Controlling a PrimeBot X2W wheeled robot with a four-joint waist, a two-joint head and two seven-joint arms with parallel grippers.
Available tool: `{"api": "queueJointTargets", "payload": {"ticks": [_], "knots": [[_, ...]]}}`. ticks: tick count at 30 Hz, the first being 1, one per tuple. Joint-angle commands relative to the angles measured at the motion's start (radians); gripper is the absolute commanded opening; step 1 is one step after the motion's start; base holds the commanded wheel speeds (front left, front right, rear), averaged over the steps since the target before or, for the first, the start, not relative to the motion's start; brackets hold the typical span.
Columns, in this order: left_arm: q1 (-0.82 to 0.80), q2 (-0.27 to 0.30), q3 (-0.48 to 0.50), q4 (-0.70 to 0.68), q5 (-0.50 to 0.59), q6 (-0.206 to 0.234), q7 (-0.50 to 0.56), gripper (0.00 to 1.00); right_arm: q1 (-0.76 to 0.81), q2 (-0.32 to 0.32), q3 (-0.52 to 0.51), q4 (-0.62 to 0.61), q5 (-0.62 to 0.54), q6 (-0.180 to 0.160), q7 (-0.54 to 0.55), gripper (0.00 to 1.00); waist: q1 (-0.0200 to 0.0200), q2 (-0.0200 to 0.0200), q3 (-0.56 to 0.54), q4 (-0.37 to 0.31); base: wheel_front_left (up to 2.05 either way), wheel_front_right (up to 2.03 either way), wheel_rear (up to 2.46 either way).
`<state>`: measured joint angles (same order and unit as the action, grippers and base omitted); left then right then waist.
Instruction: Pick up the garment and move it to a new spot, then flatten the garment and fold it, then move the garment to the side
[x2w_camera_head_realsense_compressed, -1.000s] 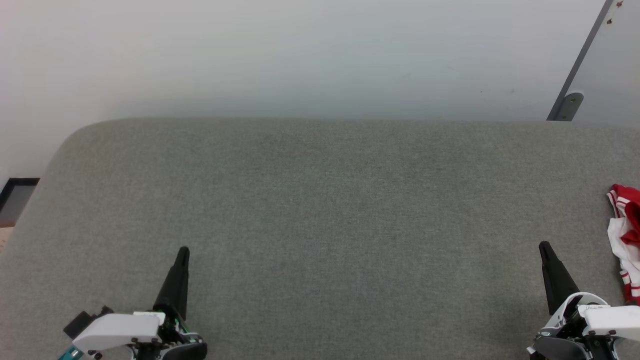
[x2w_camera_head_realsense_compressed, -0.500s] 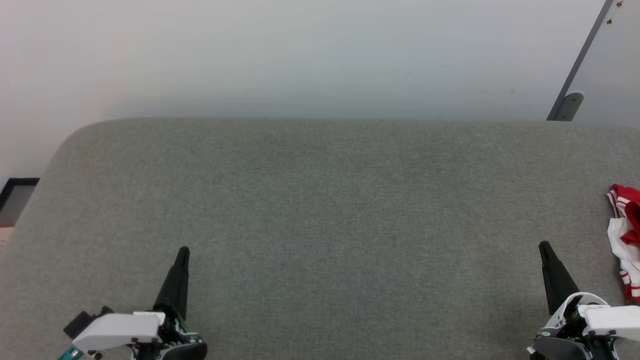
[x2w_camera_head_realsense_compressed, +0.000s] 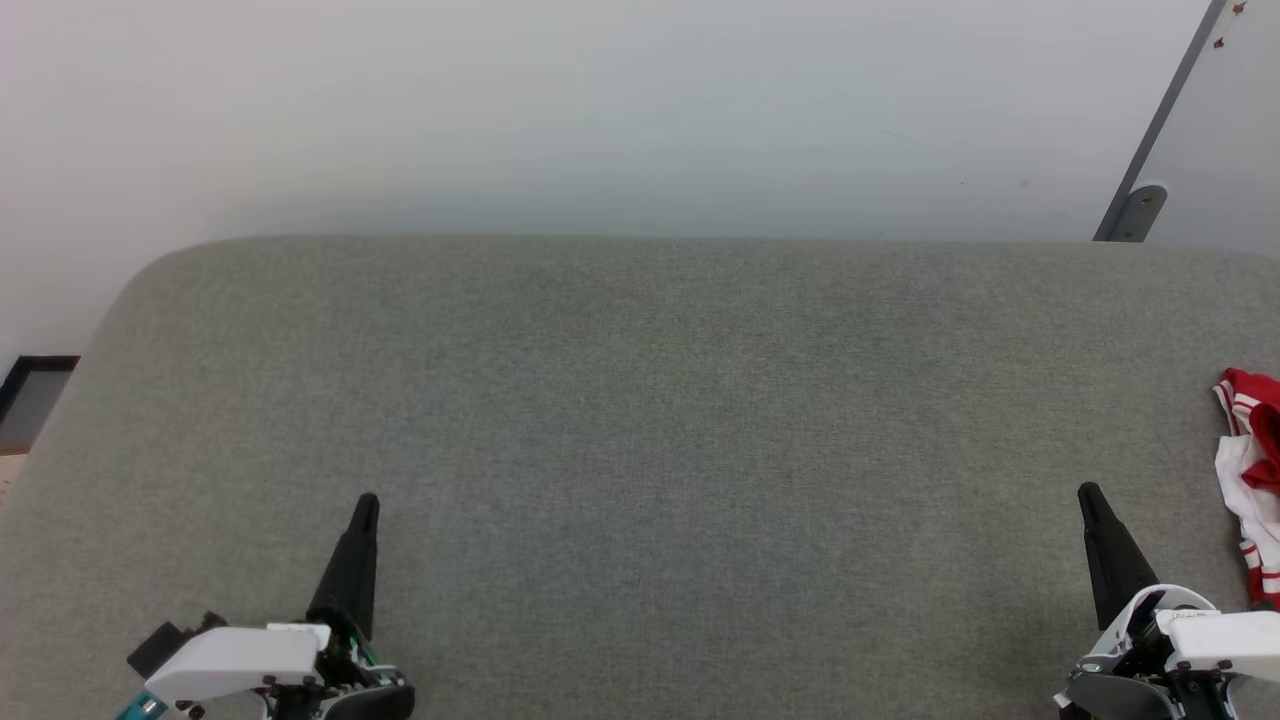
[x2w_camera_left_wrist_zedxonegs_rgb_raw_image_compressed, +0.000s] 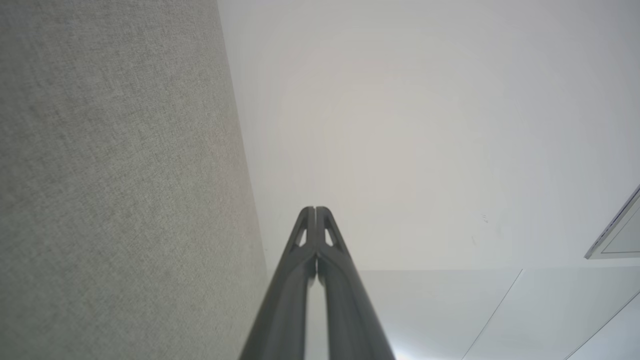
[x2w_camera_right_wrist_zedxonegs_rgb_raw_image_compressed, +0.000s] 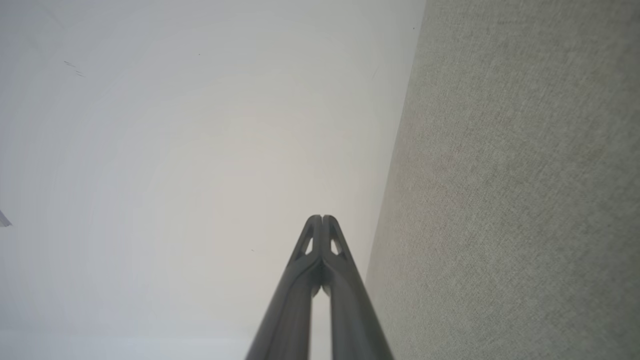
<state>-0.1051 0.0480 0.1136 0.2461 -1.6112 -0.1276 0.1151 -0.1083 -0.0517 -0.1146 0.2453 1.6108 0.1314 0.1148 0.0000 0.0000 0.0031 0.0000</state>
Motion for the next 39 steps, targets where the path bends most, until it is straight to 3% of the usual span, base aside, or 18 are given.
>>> {"api": "queueJointTargets", "payload": {"ticks": [1, 39], "knots": [[-0.009, 0.001, 0.002, -0.002, -0.003, -0.006, 0.002, 0.00, -0.003, 0.003, 0.000, -0.001, 0.004, -0.001, 0.002, 0.00, 0.0000, 0.0000, 0.000, 0.000, 0.00, 0.00, 0.00], [-0.009, 0.001, 0.001, -0.002, -0.003, -0.006, 0.001, 0.00, -0.003, 0.003, 0.000, -0.001, 0.004, -0.001, 0.002, 0.00, 0.0000, 0.0000, 0.000, 0.000, 0.00, 0.00, 0.00]]}}
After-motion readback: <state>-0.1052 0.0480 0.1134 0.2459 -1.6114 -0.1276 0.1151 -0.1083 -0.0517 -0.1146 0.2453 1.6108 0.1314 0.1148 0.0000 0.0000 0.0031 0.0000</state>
